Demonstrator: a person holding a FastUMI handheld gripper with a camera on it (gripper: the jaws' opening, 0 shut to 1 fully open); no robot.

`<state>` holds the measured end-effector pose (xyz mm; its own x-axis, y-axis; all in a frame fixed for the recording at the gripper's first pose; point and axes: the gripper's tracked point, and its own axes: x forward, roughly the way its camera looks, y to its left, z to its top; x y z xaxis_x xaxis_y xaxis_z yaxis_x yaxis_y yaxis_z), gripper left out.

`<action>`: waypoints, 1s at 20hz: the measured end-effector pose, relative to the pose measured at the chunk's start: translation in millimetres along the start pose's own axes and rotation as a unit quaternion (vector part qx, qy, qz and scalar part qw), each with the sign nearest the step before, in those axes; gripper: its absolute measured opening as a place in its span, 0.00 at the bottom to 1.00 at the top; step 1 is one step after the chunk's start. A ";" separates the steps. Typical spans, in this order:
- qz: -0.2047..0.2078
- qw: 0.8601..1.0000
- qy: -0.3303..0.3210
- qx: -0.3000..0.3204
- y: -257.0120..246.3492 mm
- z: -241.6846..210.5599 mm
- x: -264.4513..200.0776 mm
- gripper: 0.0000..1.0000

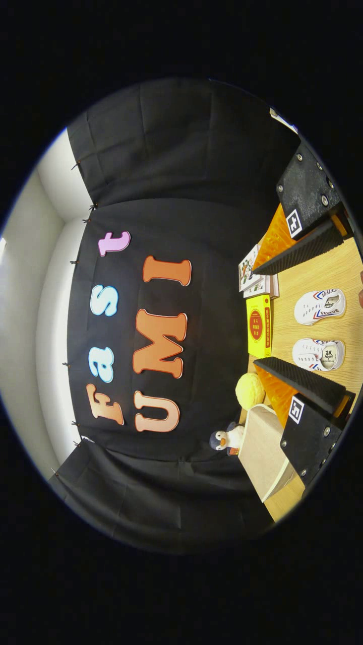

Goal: Open the storage box then place both shoes into the box .Put the left shoe in first, then the right shoe, with the right side of both shoes facing outward in a uniform manner.

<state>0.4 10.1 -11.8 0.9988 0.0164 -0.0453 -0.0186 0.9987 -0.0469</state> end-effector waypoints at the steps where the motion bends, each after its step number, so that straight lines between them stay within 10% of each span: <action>1: 0.000 1.000 0.000 0.000 0.4 0.1 0.7 0.98; 13: 0.054 0.998 0.029 0.019 21.1 -27.7 12.1 0.98; 20: 0.175 0.970 0.120 0.120 57.5 -71.8 54.0 0.98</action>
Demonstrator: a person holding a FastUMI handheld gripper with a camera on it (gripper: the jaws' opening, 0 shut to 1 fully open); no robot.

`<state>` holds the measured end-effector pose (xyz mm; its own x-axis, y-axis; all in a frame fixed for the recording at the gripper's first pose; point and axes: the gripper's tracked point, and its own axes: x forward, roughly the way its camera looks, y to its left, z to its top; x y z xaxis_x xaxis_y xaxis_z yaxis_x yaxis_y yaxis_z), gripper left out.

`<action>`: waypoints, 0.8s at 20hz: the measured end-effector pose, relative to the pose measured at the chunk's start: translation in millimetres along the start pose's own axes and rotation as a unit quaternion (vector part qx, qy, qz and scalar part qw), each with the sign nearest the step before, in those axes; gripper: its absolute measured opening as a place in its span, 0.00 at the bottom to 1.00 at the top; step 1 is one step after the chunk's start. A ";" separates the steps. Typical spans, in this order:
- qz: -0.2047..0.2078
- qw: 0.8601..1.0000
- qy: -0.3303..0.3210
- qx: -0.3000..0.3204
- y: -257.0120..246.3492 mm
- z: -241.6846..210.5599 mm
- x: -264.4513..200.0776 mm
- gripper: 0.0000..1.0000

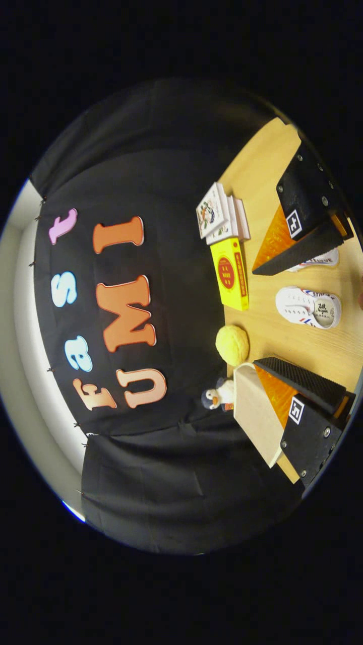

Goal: Open the storage box then place both shoes into the box .Put the left shoe in first, then the right shoe, with the right side of both shoes facing outward in a uniform manner.

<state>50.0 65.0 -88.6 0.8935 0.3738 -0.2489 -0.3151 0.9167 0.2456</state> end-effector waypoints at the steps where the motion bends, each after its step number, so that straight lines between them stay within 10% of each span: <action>1: 0.016 1.000 0.012 0.007 -0.4 -3.2 7.5 0.98; 7: 0.134 0.983 0.103 0.078 12.6 -35.0 55.8 0.98; 16: 0.260 0.911 0.253 0.197 61.8 -85.6 94.4 0.98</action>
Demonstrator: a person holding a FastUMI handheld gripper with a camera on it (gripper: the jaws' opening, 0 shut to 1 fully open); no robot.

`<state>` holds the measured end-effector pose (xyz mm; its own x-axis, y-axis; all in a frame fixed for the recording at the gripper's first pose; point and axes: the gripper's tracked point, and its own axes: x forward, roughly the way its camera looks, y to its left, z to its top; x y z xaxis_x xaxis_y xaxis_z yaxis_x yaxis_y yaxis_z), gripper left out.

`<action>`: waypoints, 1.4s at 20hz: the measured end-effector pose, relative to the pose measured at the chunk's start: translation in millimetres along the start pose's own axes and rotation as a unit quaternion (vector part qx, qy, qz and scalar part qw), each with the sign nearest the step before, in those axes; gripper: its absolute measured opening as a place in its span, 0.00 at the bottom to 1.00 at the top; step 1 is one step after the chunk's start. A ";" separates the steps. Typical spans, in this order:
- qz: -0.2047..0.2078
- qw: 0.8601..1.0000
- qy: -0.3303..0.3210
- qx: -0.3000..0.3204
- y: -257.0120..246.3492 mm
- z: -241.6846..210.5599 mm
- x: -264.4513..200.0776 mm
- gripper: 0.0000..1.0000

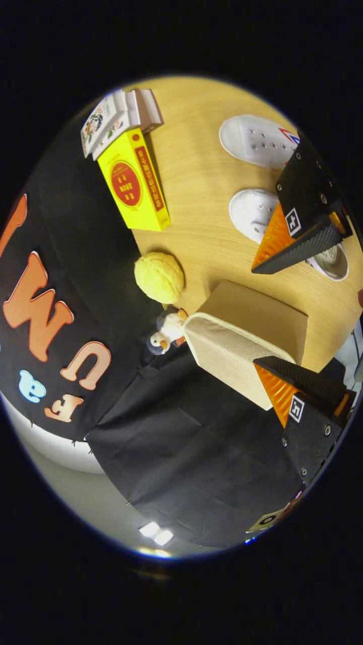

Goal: Open the storage box then place both shoes into the box .Put the left shoe in first, then the right shoe, with the right side of both shoes facing outward in a uniform manner.

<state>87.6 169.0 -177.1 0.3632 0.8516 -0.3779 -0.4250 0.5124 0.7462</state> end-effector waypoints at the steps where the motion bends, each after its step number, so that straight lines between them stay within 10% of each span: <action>1: 0.013 1.000 0.014 0.015 3.1 -2.9 7.6 0.98; 13: 0.091 0.981 0.112 0.130 11.3 -35.6 69.4 0.98; 28: 0.231 0.952 0.079 0.187 79.2 -2.3 71.6 0.88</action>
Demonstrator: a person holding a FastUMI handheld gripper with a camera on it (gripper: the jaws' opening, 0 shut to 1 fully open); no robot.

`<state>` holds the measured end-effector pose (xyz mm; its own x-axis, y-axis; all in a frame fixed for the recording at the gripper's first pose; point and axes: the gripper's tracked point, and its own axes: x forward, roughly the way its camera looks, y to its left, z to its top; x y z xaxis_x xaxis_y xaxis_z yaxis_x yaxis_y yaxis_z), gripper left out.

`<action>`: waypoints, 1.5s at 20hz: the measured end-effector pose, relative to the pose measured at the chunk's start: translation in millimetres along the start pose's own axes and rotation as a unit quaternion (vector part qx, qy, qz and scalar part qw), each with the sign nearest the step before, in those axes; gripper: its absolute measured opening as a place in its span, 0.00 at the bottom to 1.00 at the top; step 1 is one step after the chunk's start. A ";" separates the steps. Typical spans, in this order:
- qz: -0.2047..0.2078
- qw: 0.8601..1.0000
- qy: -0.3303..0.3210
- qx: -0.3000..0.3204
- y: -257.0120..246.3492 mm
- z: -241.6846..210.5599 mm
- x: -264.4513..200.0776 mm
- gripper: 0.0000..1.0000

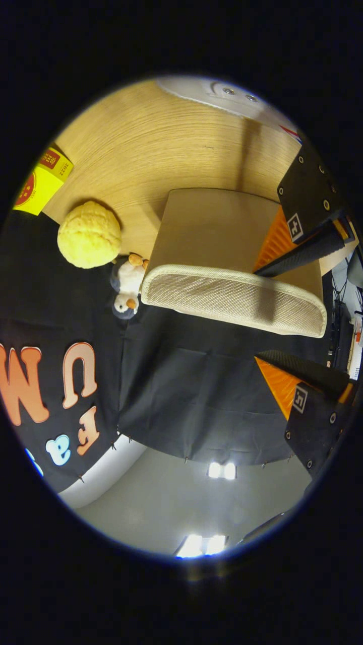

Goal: Open the storage box then place both shoes into the box .Put the left shoe in first, then the right shoe, with the right side of both shoes facing outward in a uniform manner.

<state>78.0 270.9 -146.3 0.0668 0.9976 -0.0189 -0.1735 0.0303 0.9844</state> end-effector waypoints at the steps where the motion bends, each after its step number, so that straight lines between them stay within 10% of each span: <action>1: 0.010 1.000 -0.005 0.000 8.7 2.7 1.5 0.82; 4: 0.016 0.999 -0.024 -0.035 36.2 6.7 6.6 0.67; 8: -0.039 0.996 -0.043 -0.073 49.0 18.8 18.6 0.08; 26: -0.125 0.975 -0.092 -0.161 190.5 -26.9 217.2 0.13; 30: -0.181 0.956 -0.095 -0.211 173.2 -30.1 253.7 0.33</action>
<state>35.3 531.1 14.2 0.3688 0.8884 -0.2735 -0.4837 0.4347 0.7596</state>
